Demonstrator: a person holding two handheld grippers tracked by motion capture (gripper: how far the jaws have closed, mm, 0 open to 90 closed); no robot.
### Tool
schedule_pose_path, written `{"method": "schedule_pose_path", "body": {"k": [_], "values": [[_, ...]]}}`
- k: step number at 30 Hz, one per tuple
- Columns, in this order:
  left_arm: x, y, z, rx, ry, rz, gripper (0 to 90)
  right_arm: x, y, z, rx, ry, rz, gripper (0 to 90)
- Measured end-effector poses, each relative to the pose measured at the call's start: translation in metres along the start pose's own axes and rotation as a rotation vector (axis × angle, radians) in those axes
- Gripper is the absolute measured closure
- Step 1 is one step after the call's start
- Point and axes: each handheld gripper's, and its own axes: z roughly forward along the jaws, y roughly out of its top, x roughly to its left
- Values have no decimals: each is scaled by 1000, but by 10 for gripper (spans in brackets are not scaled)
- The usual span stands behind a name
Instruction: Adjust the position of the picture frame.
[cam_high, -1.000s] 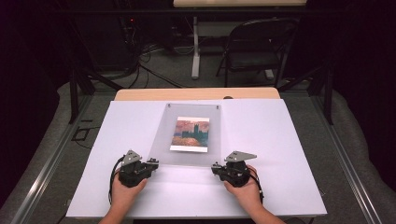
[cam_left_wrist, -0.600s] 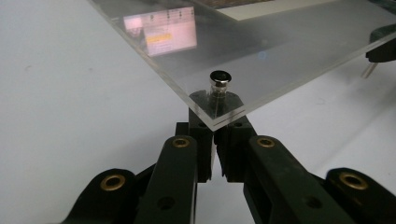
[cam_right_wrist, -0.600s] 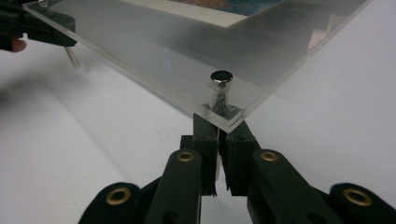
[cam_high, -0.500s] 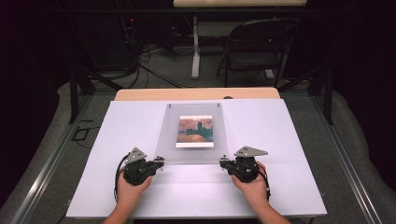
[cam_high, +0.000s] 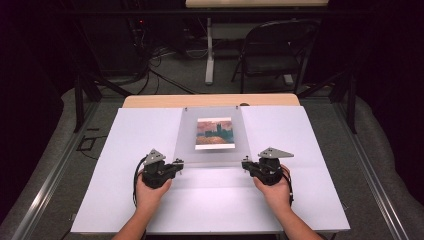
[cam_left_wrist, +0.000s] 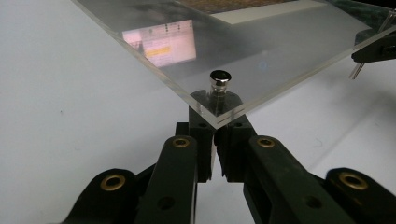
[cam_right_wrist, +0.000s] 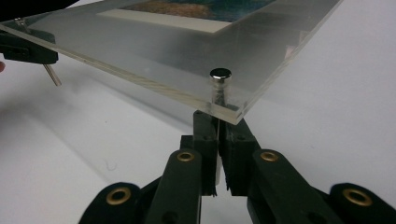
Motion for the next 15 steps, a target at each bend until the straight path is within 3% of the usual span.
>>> {"method": "schedule_pose_path", "body": {"k": [15], "values": [[5, -4, 9, 29, 13, 2, 850, -4, -5, 8, 27, -8, -7, 851]]}}
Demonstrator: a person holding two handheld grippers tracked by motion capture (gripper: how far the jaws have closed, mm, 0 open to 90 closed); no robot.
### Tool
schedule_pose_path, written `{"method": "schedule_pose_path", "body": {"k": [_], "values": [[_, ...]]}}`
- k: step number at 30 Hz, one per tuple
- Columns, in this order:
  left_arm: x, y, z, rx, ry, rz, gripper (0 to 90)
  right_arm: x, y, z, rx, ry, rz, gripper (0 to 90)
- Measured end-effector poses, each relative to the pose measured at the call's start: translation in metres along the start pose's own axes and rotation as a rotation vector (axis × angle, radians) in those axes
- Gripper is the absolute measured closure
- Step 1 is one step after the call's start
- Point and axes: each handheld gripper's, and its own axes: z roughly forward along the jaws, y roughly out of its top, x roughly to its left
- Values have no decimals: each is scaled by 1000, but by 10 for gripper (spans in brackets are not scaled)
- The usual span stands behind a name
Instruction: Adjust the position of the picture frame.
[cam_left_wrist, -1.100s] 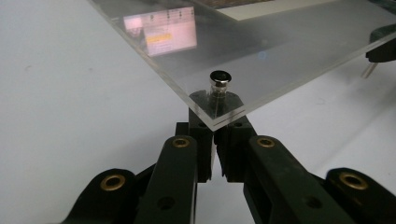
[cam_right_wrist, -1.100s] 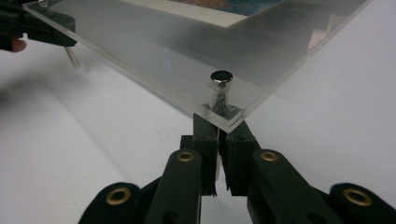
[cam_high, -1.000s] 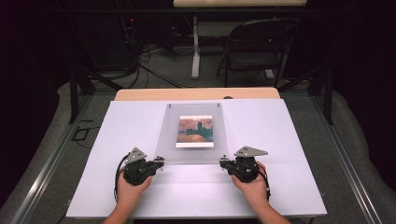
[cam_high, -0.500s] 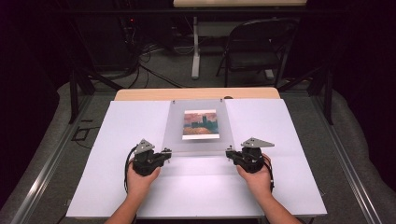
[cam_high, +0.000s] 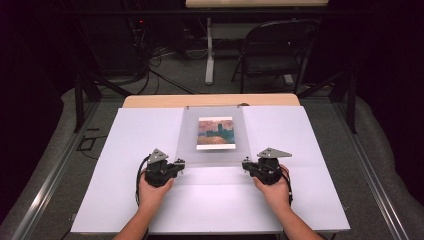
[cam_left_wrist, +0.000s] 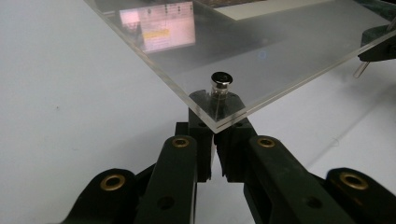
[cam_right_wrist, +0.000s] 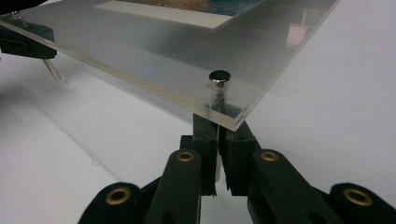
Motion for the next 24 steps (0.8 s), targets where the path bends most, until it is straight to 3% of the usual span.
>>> {"method": "schedule_pose_path", "body": {"k": [11, 24], "values": [[-2, -5, 3, 33, 1, 12, 851, -2, -5, 3, 26, 0, 7, 846], [-2, -7, 2, 26, -11, 10, 848, -3, -8, 3, 27, 14, 23, 843]]}}
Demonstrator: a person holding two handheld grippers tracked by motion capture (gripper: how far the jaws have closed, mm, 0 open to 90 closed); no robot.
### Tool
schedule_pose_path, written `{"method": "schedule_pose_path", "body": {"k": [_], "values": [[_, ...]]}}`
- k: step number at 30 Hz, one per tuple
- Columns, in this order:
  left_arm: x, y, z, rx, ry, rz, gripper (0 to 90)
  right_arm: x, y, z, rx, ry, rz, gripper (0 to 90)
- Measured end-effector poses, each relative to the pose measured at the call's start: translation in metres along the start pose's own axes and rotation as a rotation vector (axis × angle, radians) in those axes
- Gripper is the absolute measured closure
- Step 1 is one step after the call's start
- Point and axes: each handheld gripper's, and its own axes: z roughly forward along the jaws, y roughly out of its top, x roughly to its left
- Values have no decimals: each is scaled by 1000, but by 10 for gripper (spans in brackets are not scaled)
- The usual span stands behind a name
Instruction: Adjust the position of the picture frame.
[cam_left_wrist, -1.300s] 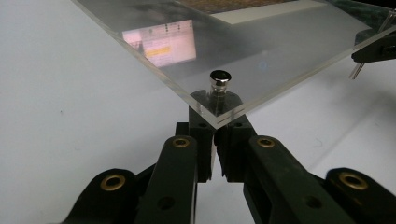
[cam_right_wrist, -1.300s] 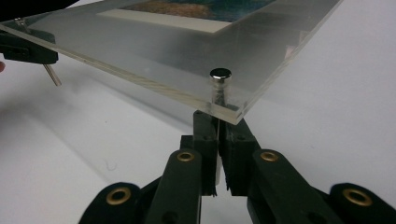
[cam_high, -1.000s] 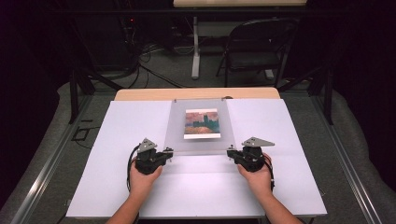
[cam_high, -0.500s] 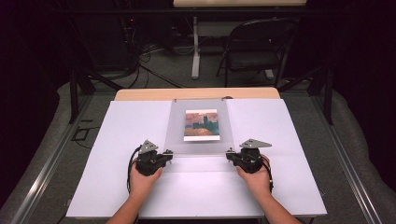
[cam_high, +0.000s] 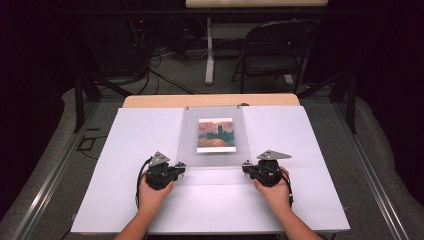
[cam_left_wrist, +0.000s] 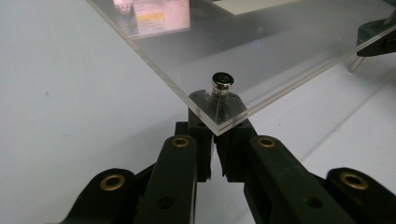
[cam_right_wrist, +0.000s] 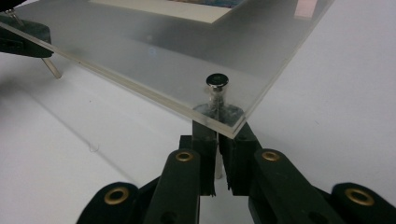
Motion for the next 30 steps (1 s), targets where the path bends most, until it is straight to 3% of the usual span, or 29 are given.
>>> {"method": "schedule_pose_path", "body": {"k": [6, 9, 13, 18, 22, 25, 30], "values": [[0, -2, 0, -8, -10, -14, 822, -1, 0, -1, 8, 3, 0, 816], [-1, -3, 0, -4, -7, -12, 754, 0, -1, 0, 12, 17, 7, 737], [-1, -4, -2, -3, -1, -4, 629, 3, -2, -2, 7, -4, -40, 592], [-1, -7, -5, 13, -14, -10, 453, 6, -7, -10, 25, -6, -45, 466], [-1, -8, -13, 3, -10, -4, 373, 7, -8, -17, 40, -7, -65, 430], [1, -11, -19, 2, -12, -19, 364, 7, -9, -24, 38, -10, -81, 426], [2, -14, -31, -12, -10, -11, 363, 3, -14, -35, 30, -29, -96, 419]]}}
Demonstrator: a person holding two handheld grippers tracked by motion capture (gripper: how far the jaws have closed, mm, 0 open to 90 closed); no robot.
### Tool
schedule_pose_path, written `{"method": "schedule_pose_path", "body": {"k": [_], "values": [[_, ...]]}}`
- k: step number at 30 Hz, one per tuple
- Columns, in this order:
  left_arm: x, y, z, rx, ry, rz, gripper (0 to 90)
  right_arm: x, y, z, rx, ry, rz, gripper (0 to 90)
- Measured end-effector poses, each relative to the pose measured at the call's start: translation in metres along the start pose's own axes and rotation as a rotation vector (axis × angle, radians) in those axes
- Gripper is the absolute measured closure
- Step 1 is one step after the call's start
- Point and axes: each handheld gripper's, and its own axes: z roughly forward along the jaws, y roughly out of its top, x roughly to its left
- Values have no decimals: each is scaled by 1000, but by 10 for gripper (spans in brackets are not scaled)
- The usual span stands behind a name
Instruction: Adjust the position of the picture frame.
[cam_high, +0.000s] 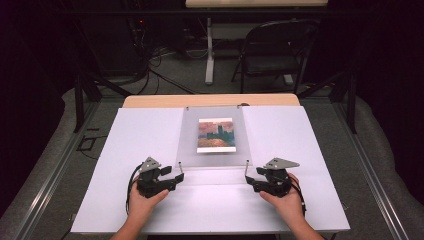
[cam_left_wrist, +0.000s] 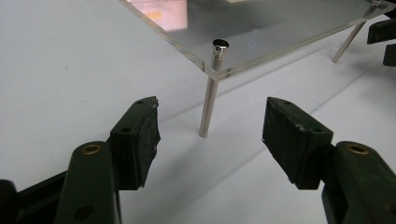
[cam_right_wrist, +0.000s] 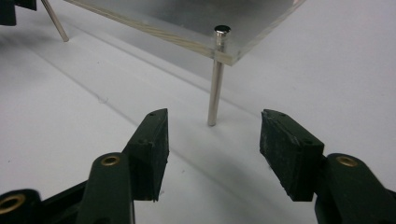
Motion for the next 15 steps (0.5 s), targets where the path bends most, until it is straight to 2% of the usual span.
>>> {"method": "schedule_pose_path", "body": {"k": [2, 10, 15], "values": [[-1, -1, -5, -10, -2, 4, 363, -1, -2, -4, -7, 0, 10, 419], [-5, -3, -22, -17, -27, 27, 377, 3, -5, -24, -25, -1, -9, 431], [-9, -2, -31, -38, -18, 49, 378, 5, -8, -35, -58, -2, -15, 429]]}}
